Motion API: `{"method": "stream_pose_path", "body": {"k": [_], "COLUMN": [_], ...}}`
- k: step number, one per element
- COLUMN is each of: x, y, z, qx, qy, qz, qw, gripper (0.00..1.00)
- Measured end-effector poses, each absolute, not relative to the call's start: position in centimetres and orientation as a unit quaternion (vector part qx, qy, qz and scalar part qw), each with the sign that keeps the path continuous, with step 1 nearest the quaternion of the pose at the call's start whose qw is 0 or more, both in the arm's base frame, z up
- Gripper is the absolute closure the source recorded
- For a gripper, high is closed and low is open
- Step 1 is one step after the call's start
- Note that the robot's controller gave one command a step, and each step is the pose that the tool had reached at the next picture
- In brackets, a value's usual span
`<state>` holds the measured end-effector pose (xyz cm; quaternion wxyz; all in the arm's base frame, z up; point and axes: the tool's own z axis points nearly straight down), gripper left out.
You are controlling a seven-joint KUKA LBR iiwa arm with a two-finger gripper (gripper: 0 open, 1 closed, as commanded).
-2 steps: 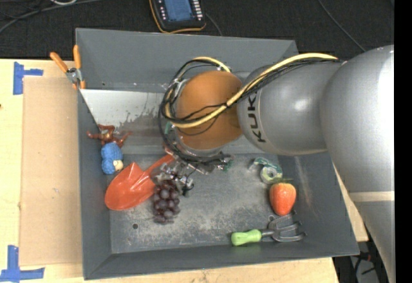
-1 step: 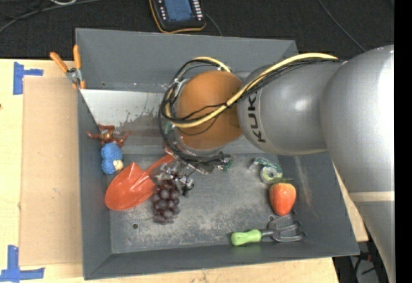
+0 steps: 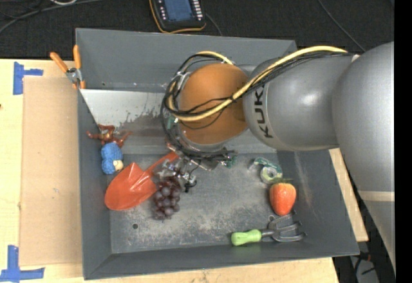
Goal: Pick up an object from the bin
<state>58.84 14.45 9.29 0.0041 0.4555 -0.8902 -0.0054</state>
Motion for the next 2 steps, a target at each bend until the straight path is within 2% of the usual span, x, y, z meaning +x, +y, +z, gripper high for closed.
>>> {"method": "stream_pose_path", "body": {"k": [2], "x": [59.0], "y": [14.5], "z": [13.0], "qx": [0.454], "qy": [-0.891], "qz": [-0.005], "qw": [0.002], "gripper": [1.00]}}
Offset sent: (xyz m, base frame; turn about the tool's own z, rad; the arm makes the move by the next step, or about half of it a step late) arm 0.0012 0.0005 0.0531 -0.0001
